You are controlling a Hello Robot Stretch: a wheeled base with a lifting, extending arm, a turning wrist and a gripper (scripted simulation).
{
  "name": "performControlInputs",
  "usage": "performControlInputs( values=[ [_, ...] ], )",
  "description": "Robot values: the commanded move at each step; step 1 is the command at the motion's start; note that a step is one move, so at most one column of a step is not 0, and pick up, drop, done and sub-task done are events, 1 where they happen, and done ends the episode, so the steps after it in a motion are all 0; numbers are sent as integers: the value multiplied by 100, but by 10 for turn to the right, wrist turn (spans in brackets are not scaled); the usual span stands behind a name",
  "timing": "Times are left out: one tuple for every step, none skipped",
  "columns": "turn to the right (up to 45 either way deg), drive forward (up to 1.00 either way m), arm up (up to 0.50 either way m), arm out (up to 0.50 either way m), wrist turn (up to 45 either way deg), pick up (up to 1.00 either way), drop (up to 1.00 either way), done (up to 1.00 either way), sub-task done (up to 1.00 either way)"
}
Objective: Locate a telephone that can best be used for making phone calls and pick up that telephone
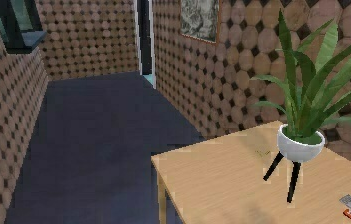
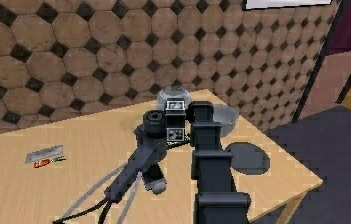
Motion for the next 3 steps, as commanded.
performControlInputs(
  values=[
    [0,0,0,0,450,0,0,0,0],
    [0,0,0,0,450,0,0,0,0],
    [0,0,0,0,210,0,0,0,0]
  ],
)
